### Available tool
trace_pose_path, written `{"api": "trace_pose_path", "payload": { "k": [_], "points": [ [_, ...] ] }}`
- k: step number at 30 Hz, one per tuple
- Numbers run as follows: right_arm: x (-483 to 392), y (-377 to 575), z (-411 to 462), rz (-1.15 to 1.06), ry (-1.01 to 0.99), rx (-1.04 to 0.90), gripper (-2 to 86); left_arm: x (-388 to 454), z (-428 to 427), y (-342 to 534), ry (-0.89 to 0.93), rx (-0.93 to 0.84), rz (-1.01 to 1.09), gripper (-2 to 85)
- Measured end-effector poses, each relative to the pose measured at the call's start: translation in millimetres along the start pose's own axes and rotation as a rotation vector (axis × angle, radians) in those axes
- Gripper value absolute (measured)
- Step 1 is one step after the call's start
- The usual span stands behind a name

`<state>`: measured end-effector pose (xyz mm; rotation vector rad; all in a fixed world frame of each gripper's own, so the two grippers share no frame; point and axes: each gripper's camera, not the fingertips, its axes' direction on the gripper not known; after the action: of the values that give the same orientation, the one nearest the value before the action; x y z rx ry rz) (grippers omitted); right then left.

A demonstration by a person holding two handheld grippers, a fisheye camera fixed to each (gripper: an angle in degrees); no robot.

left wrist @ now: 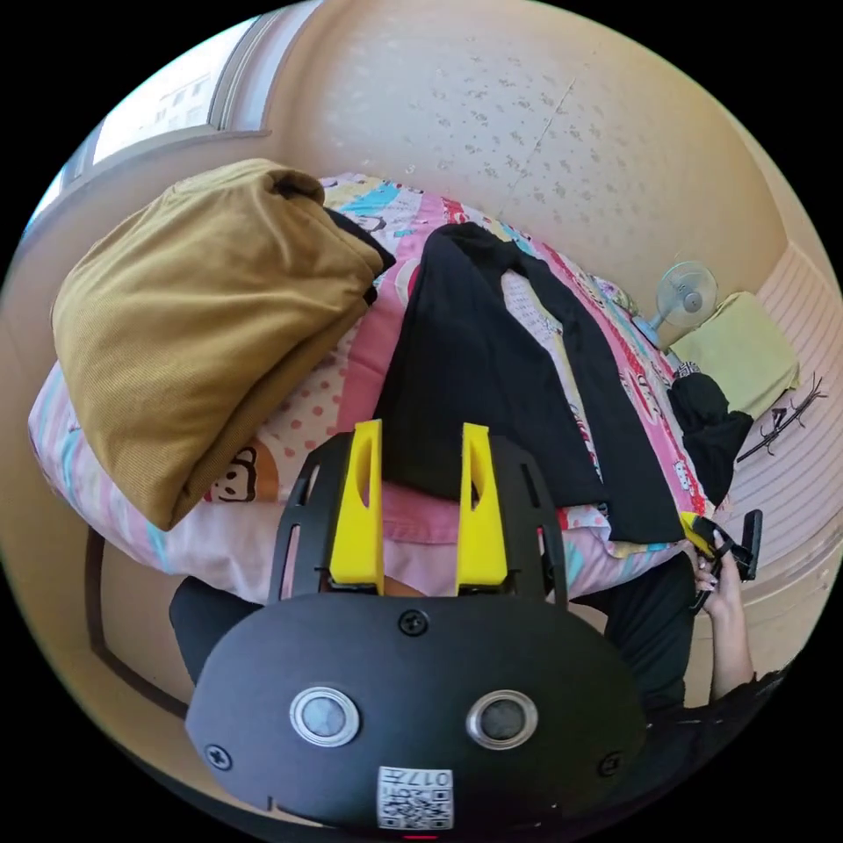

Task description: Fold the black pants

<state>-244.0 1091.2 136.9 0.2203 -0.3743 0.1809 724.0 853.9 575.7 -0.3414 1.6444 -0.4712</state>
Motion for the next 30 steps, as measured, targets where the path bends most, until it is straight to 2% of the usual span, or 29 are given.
{"api": "trace_pose_path", "payload": {
  "k": [1, 3, 5, 8, 12, 14, 17, 24, 27, 30],
  "points": [
    [3, 2, -8, 0.025, -0.015, 0.003, 9.7, 2, -4, 1, 0.067, -0.034, -0.015, 9.2],
    [6, 7, -24, 0.045, -0.024, 0.046, 9.9, 24, -22, 8, 0.236, 0.032, 0.058, 7.9],
    [3, 11, -41, 0.024, 0.010, 0.090, 10.8, 73, -38, 21, 0.404, 0.121, 0.233, 10.6],
    [7, 14, -49, 0.018, 0.010, 0.057, 12.4, 129, -18, 26, 0.462, 0.011, 0.408, 12.4],
    [7, 26, -61, 0.015, -0.025, 0.059, 13.1, 159, 23, 31, 0.480, -0.090, 0.374, 12.3],
    [-1, 32, -67, -0.018, -0.005, 0.041, 13.2, 168, 39, 38, 0.348, -0.130, 0.323, 12.6],
    [-6, 42, -78, -0.031, -0.030, 0.024, 13.2, 179, 50, 51, 0.290, -0.232, 0.368, 14.8],
    [6, 66, -100, 0.028, -0.107, 0.064, 10.4, 181, 27, 65, 0.320, -0.271, 0.316, 12.7],
    [8, 86, -107, 0.068, -0.205, 0.054, 8.1, 182, 40, 74, 0.444, -0.367, 0.293, 12.2],
    [8, 108, -110, 0.055, -0.202, 0.080, 5.5, 169, 41, 76, 0.425, -0.355, 0.181, 9.2]
  ]
}}
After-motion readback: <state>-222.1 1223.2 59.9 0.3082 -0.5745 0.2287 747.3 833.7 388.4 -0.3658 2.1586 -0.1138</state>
